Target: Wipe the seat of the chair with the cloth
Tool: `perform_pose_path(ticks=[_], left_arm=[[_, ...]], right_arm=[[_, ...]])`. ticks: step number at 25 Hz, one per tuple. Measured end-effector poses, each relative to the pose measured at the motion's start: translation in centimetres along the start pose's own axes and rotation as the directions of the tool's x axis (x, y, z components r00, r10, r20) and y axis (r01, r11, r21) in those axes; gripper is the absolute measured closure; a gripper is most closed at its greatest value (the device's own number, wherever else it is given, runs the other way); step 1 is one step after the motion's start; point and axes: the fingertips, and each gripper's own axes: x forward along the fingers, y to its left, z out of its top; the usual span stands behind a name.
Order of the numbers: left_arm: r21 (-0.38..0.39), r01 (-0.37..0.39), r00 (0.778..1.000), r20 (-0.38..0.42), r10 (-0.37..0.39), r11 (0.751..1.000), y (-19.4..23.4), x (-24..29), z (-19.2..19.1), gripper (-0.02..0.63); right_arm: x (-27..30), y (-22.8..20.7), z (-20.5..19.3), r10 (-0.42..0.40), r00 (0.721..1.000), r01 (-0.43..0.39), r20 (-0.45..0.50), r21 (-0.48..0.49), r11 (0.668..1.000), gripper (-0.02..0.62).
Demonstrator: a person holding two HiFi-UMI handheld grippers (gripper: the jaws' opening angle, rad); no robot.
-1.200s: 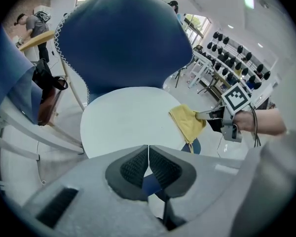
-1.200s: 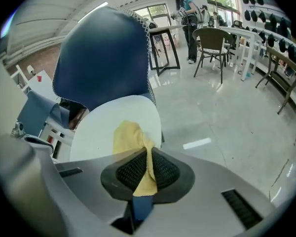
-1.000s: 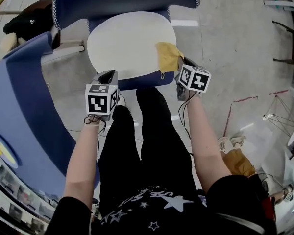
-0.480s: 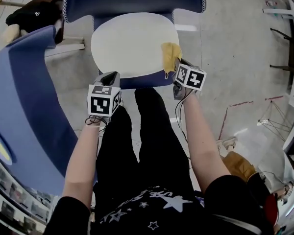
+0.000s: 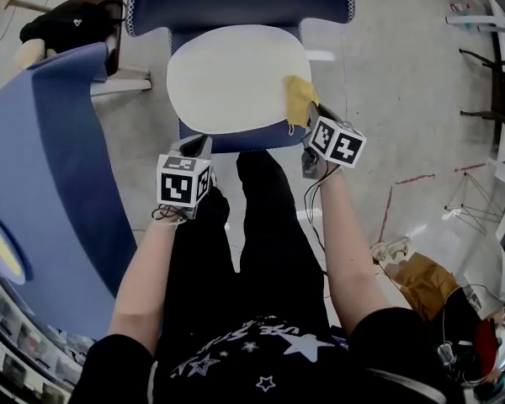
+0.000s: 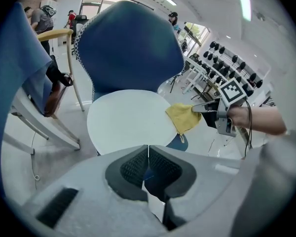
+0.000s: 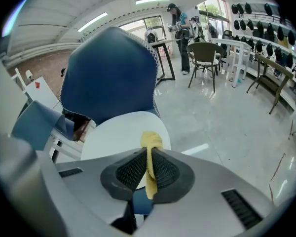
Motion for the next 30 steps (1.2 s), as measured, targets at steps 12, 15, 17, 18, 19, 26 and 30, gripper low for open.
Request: perform_pose_path(ticks=[12, 15, 17, 18, 19, 26, 30], left_arm=[[0.224, 0.092, 0.988, 0.101, -0.117, 0.97, -1.9, -10.6, 4.5, 0.584], [0.229, 0.092, 0.987, 0.111, -0.12, 0.969, -1.2, -12.5, 4.6, 0.584], [0.217, 0.097, 0.983, 0.134, -0.129, 0.971, -1.0, -13.8, 4.6, 0.584], [0.216, 0.096, 0.98, 0.148, -0.13, 0.972, -1.1, -14.4, 4.8, 0.584], [0.216, 0.093, 0.978, 0.161, -0.129, 0.972, -1.3, -15.0, 5.0, 0.584], [0.183, 0.072, 0.967, 0.227, -0.113, 0.98, -3.3, -18.0, 4.0, 0.584], [0.193, 0.053, 0.966, 0.24, -0.1, 0.98, -5.5, -19.5, 1.8, 0.584]], right_arm=[[-16.3, 5.6, 5.4, -0.055, 0.98, 0.048, 0.192, 0.039, 0.998, 0.566], [-19.4, 7.4, 5.6, -0.037, 0.976, 0.033, 0.216, 0.019, 0.999, 0.566], [-20.9, 8.9, 5.3, -0.012, 0.974, 0.013, 0.225, -0.003, 1.0, 0.566], [-21.6, 9.6, 5.2, 0.0, 0.974, 0.003, 0.227, -0.015, 1.0, 0.566], [-22.3, 10.1, 5.2, 0.011, 0.973, -0.006, 0.229, -0.024, 1.0, 0.566], [-25.7, 12.7, 3.3, 0.083, 0.963, -0.079, 0.256, -0.023, 0.997, 0.566], [-28.3, 13.3, 1.3, 0.122, 0.954, -0.11, 0.274, -0.056, 0.992, 0.566]])
